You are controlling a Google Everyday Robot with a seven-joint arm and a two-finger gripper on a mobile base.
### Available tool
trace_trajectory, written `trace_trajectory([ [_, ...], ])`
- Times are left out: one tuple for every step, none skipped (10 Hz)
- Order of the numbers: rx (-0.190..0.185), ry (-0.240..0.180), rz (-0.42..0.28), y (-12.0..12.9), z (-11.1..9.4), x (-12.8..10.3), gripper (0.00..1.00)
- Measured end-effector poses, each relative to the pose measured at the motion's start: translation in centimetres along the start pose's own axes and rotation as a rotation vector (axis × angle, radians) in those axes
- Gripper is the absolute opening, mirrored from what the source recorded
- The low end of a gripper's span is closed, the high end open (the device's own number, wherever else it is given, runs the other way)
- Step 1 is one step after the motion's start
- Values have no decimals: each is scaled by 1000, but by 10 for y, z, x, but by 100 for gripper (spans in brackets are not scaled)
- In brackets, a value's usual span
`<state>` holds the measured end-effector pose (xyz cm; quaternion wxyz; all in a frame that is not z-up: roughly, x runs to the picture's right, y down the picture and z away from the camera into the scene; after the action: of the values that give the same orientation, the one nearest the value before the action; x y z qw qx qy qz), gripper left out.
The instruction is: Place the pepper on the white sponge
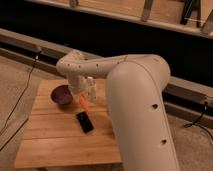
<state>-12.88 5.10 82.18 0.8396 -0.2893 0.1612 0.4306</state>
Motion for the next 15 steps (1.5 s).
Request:
trace_trajectory([
  [5,2,13,-12,-2,1,0],
  [10,6,26,-22,-2,3,0],
  [13,9,38,-31,-3,5,0],
  [15,15,50,-39,-3,9,0],
  [18,21,57,-46,-4,12,0],
  [21,30,60,-50,-3,15,0],
  [23,43,63,-55,-3,20,0],
  [26,56,66,-60,-3,25,0],
  [29,66,69,-63,-2,28,0],
  [33,77,72,-68,-1,33,0],
  [37,87,75,-72,-1,37,0],
  [42,95,81,-77,-1,41,0],
  [46,99,90,-82,-1,43,0],
  [49,102,99,-87,-1,45,0],
  [53,106,110,-93,0,46,0],
])
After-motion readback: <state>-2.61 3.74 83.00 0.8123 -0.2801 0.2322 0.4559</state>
